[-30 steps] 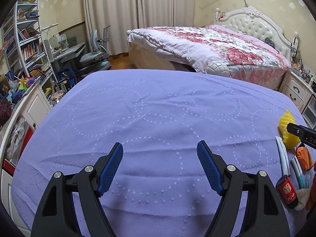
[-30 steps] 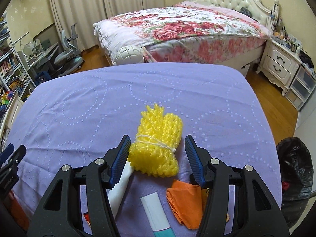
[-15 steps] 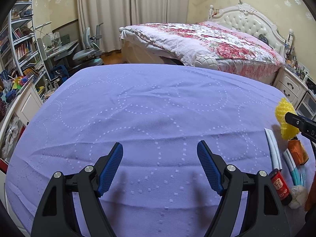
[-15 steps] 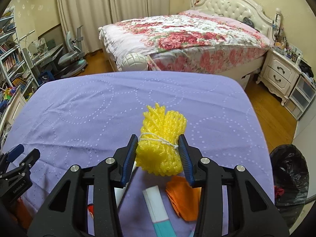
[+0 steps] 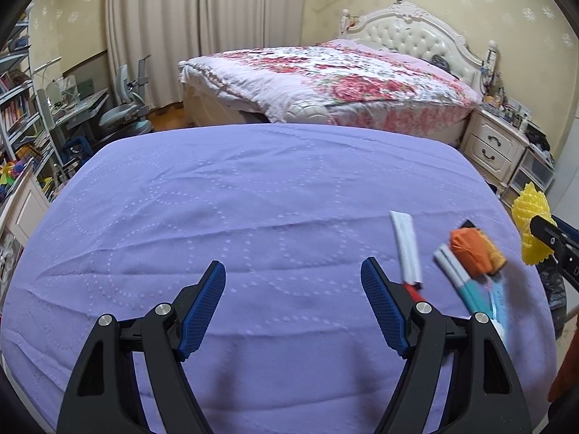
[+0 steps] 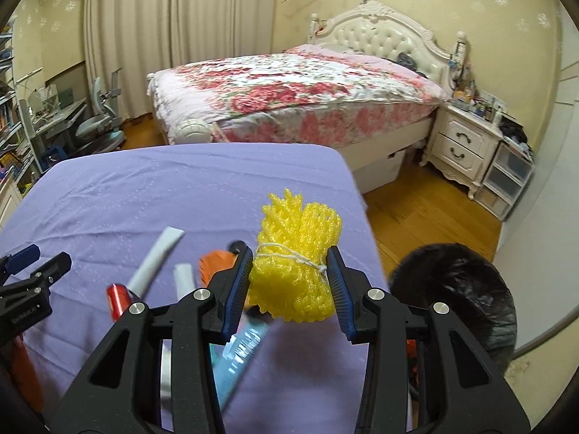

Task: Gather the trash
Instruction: 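Grasp the red can with the left tool while the right holds the yellow net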

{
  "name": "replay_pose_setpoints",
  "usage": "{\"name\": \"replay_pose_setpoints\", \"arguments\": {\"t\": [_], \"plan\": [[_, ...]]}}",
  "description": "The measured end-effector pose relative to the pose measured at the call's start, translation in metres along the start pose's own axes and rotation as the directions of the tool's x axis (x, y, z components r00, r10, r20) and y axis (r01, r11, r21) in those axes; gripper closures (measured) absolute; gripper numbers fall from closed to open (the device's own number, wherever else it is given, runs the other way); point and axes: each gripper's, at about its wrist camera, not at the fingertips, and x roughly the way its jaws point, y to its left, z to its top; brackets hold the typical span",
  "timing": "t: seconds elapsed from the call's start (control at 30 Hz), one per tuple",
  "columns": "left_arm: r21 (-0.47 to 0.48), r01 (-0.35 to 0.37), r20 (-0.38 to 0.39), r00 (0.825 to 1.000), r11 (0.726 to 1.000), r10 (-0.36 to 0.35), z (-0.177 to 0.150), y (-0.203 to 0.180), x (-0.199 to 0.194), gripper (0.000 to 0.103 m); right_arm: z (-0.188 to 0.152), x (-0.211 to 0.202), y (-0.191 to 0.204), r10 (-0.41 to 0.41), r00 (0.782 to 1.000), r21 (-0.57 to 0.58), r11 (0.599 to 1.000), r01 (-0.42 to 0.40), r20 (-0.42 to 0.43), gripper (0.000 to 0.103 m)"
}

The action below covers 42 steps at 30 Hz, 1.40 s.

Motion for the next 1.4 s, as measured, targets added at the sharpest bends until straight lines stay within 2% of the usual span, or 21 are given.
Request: {"name": "replay_pose_setpoints", "arguments": {"t": [0.33,0.47,0.63,0.93,1.0,1.1,1.27,1.4], "plan": [[0.054,0.075,-0.046,0.996,0.996,-0.073,-0.015,-0.054,-0.001,0.028,-0.037,-0.016,-0.035,-0.009,1.0,0.07,0.998,0.01,-0.01,0.062],[0.088,0.063,-0.081,0.995,0.994,-0.056,-0.025,-0.068,0.009,0.028,-0.046,-0.016,-0.039,0.006,1.0,0.087,0.996,-0.004,-0.018,0.062],[0.08,0.064,-0.12,0.991,0.995,-0.054,-0.035,-0.06,0.014,0.028,-0.051,-0.015,-0.039,0.021,1.0,0.094,0.995,-0.018,-0.024,0.062],[0.07,0.068,-0.128,0.99,0.995,-0.059,-0.04,-0.047,0.013,0.028,-0.053,-0.014,-0.04,0.03,0.999,0.1,0.995,-0.027,-0.029,0.062],[0.083,0.078,-0.12,0.991,0.993,-0.067,-0.04,-0.05,0.013,0.033,-0.055,-0.013,-0.039,0.03,0.999,0.099,0.995,-0.027,-0.031,0.062],[0.113,0.093,-0.111,0.991,0.989,-0.081,-0.038,-0.057,0.014,0.047,-0.055,-0.013,-0.039,0.03,0.999,0.098,0.995,-0.027,-0.031,0.062],[0.13,0.131,-0.123,0.986,0.983,-0.115,-0.038,-0.061,0.018,0.078,-0.057,-0.012,-0.039,0.032,0.999,0.101,0.995,-0.029,-0.034,0.062],[0.133,0.135,-0.109,0.987,0.982,-0.121,-0.04,-0.061,0.016,0.078,-0.058,-0.012,-0.04,0.032,0.999,0.102,0.994,-0.029,-0.033,0.062]]}}
